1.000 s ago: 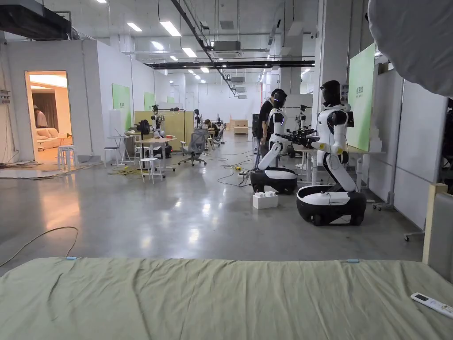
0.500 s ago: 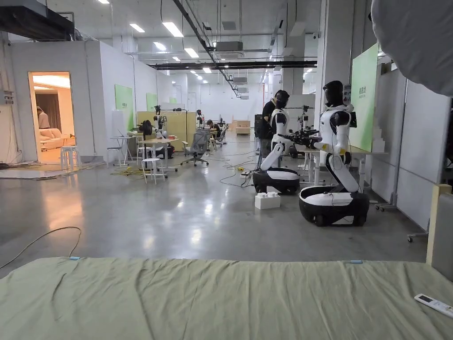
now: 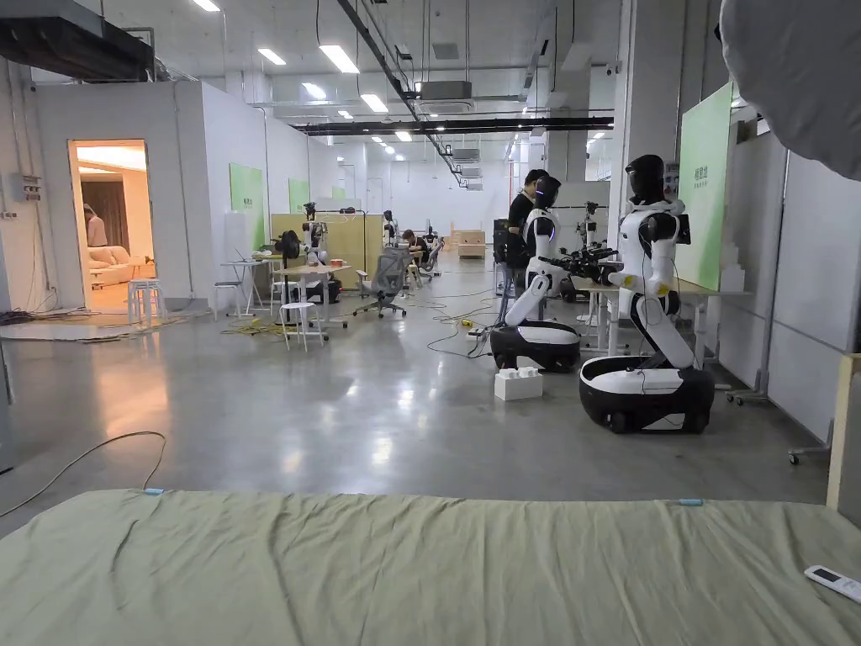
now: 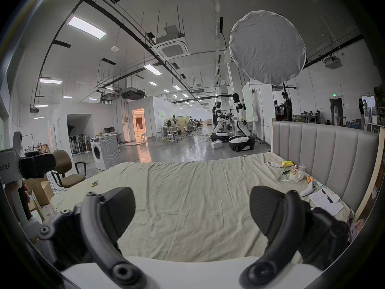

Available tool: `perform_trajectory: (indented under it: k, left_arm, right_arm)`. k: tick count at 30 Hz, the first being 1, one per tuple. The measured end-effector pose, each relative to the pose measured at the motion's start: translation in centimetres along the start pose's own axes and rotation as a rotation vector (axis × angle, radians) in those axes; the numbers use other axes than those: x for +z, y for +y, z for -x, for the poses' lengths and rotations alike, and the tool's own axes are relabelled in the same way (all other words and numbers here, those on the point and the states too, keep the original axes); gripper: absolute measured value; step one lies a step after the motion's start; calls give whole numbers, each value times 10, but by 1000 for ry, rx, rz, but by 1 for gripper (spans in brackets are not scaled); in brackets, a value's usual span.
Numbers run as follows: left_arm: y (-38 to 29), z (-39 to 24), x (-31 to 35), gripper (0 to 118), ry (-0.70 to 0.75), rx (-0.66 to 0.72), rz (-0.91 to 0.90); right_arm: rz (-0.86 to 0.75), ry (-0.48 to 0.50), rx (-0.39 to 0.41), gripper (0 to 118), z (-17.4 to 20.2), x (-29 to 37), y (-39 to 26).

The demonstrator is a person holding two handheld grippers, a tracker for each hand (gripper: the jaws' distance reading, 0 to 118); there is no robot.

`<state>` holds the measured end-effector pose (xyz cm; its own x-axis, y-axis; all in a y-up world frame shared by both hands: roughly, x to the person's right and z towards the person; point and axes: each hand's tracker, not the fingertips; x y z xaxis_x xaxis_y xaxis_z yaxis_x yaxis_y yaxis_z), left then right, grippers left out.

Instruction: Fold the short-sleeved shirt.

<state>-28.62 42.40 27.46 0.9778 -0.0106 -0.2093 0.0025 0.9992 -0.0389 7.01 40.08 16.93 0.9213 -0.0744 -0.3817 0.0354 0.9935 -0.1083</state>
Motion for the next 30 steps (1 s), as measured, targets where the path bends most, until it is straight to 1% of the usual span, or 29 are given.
perform_trajectory:
  k: [4, 5, 7, 11, 15, 26, 30]
  left_arm:
    - [-5, -3, 12, 118, -3, -13, -20]
    - [-2, -2, 6, 118, -6, -14, -19]
    - [-2, -3, 5, 118, -8, -21, -13]
    - [-2, -4, 2, 118, -6, -23, -6]
    - [-2, -3, 1, 118, -5, -17, 2]
    - [-2, -1, 1, 118, -5, -4, 7]
    - [-2, -1, 0, 118, -1, -4, 12]
  right_arm:
    - [-15, 15, -26, 112, -1, 2, 0]
    - [-12, 15, -24, 114, -1, 2, 0]
    - [1, 9, -4, 118, -1, 1, 1]
    - [-7, -8, 39, 118, 2, 2, 0]
    - [0, -8, 52, 118, 4, 2, 0]
    - [4, 7, 46, 118, 6, 1, -1]
    - [3, 5, 33, 118, 4, 1, -2]
